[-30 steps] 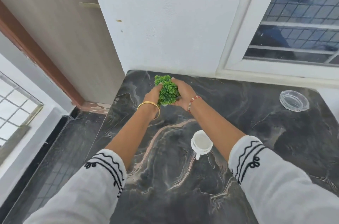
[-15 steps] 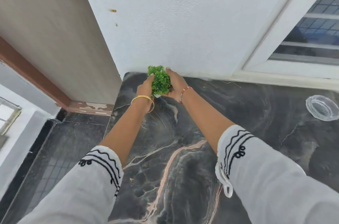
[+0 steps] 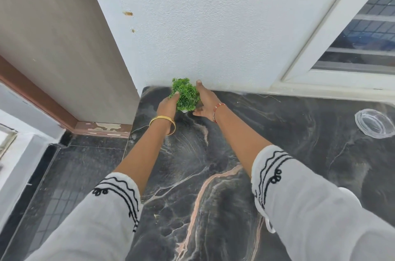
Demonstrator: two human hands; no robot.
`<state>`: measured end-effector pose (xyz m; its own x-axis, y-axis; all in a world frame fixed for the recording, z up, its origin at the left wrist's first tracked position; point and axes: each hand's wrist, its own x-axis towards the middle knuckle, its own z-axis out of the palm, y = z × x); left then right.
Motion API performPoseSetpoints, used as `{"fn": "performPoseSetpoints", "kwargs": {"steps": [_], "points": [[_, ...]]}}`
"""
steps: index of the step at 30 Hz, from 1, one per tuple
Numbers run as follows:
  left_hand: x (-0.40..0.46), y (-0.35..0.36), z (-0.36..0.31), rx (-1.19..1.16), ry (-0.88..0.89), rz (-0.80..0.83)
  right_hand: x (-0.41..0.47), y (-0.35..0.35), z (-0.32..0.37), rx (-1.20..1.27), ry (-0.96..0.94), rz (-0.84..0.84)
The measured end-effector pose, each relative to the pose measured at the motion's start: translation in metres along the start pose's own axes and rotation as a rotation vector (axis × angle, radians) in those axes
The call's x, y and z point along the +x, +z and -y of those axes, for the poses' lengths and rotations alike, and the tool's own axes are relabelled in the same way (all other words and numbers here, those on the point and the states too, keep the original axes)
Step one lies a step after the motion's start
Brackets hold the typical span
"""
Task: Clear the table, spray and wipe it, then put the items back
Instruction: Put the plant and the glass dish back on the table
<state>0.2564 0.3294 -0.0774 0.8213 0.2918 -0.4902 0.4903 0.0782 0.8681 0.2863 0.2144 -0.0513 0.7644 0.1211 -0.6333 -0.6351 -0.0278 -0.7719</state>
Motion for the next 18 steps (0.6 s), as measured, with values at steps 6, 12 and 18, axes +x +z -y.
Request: {"fn": "performPoseSetpoints", "kwargs": {"steps": [6, 12, 18], "points": [[-0.035, -0.002, 0.011, 0.178, 0.165, -0.211, -0.028, -0.031, -0.014, -0.286, -0.165, -0.13], [-0.089, 0.013, 0.024, 0.267, 0.308, -0.277, -0.081, -0.075, -0.027, -0.542, -0.327, -0.2], [-0.158, 0.052, 0.045, 0.366, 0.408, -0.24, -0.133, -0.154, -0.063, -0.75, -0.406, -0.308]]}}
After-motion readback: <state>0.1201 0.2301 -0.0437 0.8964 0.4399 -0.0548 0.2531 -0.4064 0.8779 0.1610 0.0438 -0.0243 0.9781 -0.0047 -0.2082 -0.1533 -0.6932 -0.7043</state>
